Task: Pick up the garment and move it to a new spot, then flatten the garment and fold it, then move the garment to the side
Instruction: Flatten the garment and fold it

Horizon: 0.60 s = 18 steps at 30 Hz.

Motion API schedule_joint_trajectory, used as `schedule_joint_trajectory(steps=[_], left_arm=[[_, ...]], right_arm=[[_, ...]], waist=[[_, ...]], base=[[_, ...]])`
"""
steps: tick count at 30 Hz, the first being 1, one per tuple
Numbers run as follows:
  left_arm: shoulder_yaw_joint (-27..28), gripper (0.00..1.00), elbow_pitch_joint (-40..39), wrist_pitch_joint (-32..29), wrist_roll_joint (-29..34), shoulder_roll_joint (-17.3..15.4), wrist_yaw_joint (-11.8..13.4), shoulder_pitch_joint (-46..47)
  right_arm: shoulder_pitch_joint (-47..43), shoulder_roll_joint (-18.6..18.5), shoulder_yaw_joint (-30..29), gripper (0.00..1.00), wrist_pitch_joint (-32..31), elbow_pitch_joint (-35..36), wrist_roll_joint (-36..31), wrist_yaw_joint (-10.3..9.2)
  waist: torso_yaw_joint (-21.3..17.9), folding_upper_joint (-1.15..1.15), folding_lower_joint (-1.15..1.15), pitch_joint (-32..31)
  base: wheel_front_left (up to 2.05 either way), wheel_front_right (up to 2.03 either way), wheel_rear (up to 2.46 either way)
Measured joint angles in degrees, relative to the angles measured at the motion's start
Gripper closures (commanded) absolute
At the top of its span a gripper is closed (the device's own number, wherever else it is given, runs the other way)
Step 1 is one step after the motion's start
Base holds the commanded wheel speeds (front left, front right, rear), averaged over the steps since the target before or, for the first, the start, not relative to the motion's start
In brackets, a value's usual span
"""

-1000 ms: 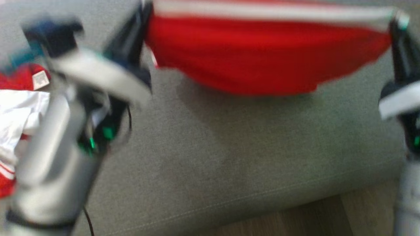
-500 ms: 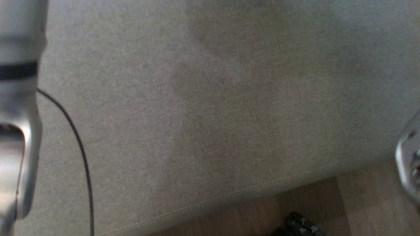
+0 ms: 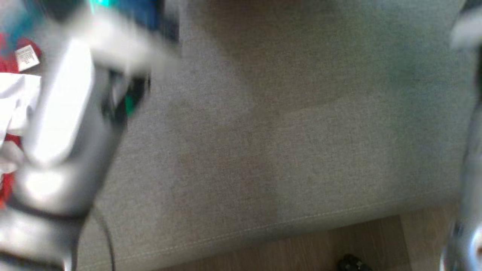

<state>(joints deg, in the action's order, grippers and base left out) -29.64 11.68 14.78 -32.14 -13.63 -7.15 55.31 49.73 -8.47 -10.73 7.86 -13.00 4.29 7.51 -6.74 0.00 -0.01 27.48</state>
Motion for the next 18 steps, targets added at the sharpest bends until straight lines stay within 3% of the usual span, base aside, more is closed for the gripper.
schedule_joint_trajectory(steps=[6,11,18], left_arm=[[1.22,1.0,-7.2,-0.07,1.54,-2.23,0.0,-21.82],[3.6,1.0,-13.4,-0.07,5.19,-2.72,0.0,-33.17],[8.06,1.0,-20.22,-0.07,8.55,-3.09,-0.01,-46.81]], right_arm=[[-21.82,2.16,0.53,1.0,-2.42,10.07,4.77,0.0],[-37.37,2.27,2.99,1.0,-4.35,19.16,9.71,0.0],[-51.83,3.05,1.15,1.0,-4.68,30.22,14.04,0.0]], waist=[[0.58,0.0,0.0,-2.25],[0.99,0.0,0.0,-5.02],[1.61,0.0,-0.01,-8.29]], base=[[0.0,0.0,0.0],[0.0,0.0,0.0],[0.0,0.0,0.0]])
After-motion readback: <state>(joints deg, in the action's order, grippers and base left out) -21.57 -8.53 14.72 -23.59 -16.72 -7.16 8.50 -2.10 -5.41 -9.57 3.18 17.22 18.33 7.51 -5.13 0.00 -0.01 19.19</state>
